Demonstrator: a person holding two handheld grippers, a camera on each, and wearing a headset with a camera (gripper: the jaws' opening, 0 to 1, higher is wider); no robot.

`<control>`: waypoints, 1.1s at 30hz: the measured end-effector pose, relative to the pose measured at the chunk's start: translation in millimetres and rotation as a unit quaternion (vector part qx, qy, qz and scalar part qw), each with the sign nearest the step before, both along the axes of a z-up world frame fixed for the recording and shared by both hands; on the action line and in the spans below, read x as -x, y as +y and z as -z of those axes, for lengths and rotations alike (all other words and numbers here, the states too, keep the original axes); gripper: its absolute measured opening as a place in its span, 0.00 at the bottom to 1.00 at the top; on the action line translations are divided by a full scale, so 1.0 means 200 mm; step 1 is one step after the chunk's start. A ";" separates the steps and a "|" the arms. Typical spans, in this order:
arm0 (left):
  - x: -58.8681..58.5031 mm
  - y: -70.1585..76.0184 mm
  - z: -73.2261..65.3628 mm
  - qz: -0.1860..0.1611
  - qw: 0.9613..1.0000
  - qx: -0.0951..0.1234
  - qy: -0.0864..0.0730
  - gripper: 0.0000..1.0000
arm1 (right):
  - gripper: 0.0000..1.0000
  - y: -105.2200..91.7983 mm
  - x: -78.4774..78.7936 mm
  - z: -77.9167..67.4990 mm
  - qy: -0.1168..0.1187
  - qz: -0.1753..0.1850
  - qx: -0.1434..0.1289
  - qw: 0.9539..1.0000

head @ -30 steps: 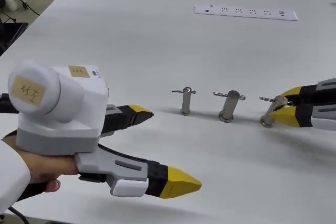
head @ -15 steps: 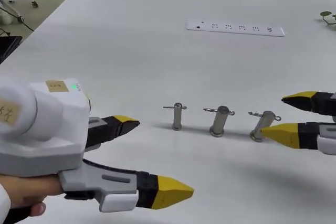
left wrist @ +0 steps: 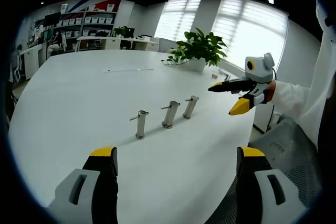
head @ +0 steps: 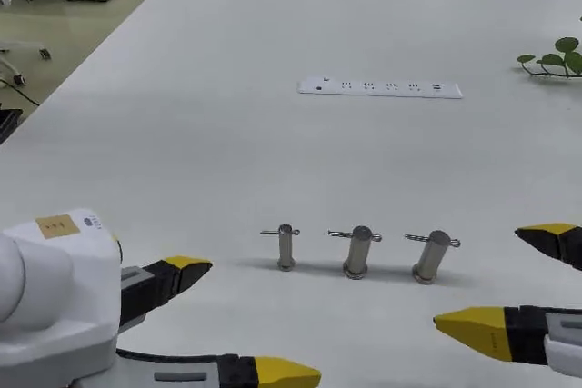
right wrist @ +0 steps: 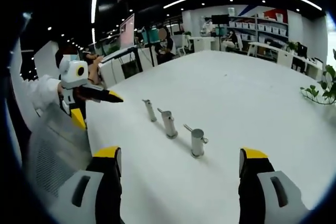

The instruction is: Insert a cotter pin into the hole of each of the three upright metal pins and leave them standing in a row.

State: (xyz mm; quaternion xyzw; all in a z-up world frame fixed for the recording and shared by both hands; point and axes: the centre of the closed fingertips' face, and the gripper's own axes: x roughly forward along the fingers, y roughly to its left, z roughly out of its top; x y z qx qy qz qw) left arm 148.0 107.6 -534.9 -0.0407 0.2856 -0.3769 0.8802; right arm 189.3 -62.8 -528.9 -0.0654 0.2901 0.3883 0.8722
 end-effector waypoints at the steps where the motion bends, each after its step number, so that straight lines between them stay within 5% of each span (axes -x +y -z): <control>1: -0.01 0.01 0.00 -0.004 1.000 -0.009 -0.002 0.95 | 0.93 0.00 0.00 0.00 0.007 0.006 -0.006 1.000; 6: 0.01 0.01 0.00 -0.006 1.000 -0.024 0.004 0.98 | 0.97 0.02 0.01 -0.03 0.015 0.020 -0.036 0.999; 12: 0.01 0.01 -0.02 -0.030 0.999 0.004 0.012 0.99 | 0.98 0.01 0.05 -0.01 0.024 0.026 -0.027 0.999; 29: 0.03 0.04 -0.01 -0.068 0.998 0.005 0.011 0.97 | 0.98 -0.04 0.12 -0.04 0.026 0.065 -0.028 0.997; 33: 0.04 0.08 0.01 -0.075 0.997 -0.010 0.015 0.97 | 0.97 -0.06 0.16 -0.02 0.032 0.078 -0.026 0.996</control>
